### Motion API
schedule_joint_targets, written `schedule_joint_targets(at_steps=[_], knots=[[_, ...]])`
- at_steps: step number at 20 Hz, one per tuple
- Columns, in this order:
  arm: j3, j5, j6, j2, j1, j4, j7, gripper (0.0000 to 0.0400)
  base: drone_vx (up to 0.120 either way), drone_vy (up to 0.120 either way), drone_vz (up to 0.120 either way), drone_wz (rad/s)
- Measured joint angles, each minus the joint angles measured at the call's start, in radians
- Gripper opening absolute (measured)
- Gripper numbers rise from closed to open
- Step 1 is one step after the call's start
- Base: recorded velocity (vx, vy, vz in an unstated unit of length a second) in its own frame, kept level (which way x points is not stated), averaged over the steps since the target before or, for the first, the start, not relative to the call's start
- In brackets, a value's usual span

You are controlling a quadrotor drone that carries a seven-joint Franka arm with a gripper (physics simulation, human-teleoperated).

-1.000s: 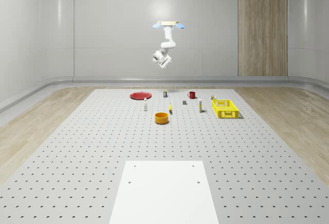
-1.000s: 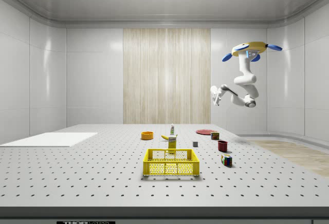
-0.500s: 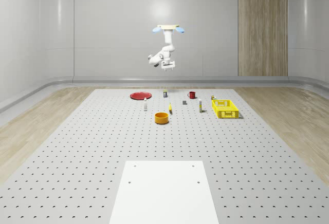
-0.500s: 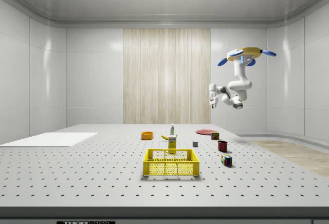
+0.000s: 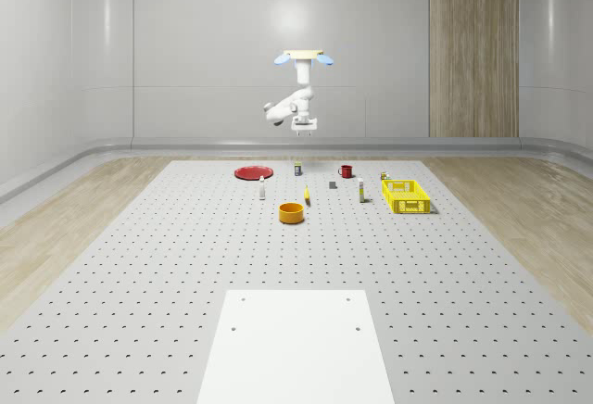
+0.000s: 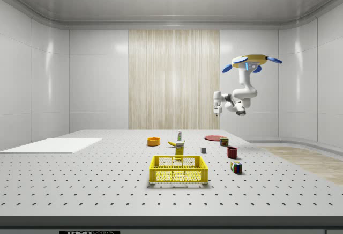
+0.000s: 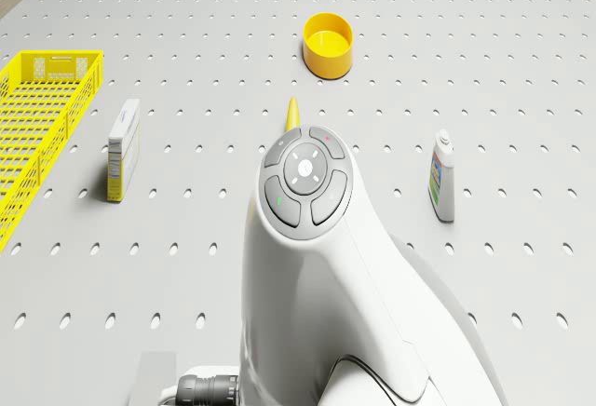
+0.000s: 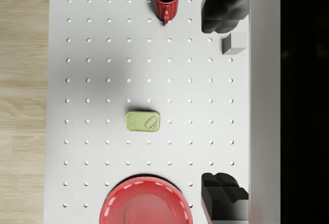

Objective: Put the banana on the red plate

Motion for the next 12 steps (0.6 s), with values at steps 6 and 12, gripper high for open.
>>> schedule_joint_targets(at_steps=[6,12], knots=[[0.016,0.013,0.022,-0.034,-0.022,0.002,0.018,0.0400,0.120,0.000,-0.120,0.000],[0.028,0.029,0.048,-0.066,-0.037,0.004,0.031,0.0400,0.120,0.000,-0.113,0.000]])
